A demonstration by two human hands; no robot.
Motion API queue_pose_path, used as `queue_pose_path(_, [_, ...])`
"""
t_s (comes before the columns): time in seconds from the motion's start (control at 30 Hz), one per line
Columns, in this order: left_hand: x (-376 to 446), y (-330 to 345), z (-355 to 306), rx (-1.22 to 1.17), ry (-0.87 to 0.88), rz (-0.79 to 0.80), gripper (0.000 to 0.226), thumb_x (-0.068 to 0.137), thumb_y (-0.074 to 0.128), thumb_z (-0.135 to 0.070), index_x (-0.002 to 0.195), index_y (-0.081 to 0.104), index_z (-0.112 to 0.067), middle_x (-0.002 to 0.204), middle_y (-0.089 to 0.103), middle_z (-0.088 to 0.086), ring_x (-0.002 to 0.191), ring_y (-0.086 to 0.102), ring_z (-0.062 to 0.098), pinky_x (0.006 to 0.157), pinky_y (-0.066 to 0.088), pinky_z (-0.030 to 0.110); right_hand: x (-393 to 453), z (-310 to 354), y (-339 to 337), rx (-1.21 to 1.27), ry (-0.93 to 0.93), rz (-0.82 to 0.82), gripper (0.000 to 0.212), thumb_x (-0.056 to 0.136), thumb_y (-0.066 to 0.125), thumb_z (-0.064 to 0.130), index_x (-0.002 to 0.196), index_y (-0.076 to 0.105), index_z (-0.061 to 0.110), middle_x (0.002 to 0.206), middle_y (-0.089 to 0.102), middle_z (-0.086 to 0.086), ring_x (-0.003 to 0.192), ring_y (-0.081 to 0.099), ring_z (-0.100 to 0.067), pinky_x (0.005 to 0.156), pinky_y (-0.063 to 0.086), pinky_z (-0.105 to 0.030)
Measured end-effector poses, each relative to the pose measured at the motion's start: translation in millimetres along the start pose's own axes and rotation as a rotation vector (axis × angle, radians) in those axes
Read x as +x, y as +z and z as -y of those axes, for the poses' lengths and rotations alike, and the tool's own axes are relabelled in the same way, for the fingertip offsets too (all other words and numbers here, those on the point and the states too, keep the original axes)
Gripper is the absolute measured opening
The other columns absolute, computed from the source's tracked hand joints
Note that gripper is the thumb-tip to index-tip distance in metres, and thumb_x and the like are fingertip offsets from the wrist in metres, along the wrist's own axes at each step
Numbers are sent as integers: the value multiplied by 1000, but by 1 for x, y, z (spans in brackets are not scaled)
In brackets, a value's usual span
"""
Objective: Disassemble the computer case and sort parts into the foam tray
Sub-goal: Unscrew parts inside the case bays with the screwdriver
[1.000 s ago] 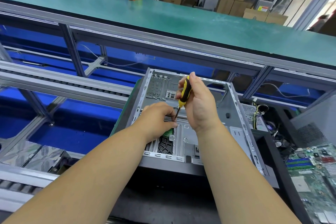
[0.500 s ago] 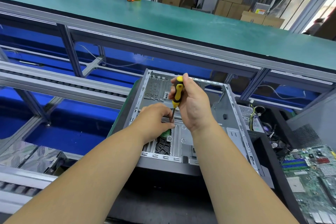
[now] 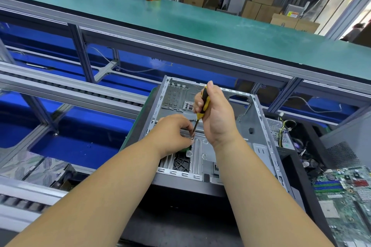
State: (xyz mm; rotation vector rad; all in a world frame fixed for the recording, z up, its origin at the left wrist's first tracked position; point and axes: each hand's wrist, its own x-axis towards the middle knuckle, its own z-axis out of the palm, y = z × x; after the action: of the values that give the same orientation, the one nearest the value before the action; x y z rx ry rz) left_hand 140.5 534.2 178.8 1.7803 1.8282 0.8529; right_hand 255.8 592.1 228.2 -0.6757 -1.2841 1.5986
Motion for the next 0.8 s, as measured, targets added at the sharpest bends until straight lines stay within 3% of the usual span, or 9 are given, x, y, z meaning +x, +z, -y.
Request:
queue_pose_path(0.2, [2,0,1,4,6,8,17,72,71,-19,86,70,-28,97,60,-10,97,57,9,95,46,38,2,3,-4,59,39,3,27,94,52,39,86,59,14,75,63,3,61,54,-14,65,47,-28])
queue_pose_path(0.47, [2,2,2,5,20,-19,12,76,77,-30,86,71,-29,94,60,-12,95,58,8,92,48,35,1,6,-7,-29,5,58,39,97,44,39,90,73,13,71,62,2,68,54,-16,71,45,-31])
queue_pose_path(0.6, [1,3,-1,-1,-8,-50,12,77,80,-30,82,70,-26,95,61,-10,96,58,12,94,47,38,-3,1,-4,-138,-8,-38,43,107,32,29,90,70,16,62,55,1,62,49,-14,67,36,-33])
queue_pose_path(0.73, [0,6,-4,58,-13,-69,13,79,78,-29,86,70,-23,102,60,-9,101,56,15,96,45,38,-6,3,-2,6,2,-50,64,99,20,62,78,65,20,58,46,4,57,42,-12,71,34,-31])
queue_pose_path(0.8, [0,8,-5,100,-11,-74,14,81,77,-30,89,70,-22,105,58,-9,105,53,16,98,43,38,-7,7,-4,-15,14,-25,54,95,32,63,76,62,22,60,48,6,57,44,-9,69,35,-28])
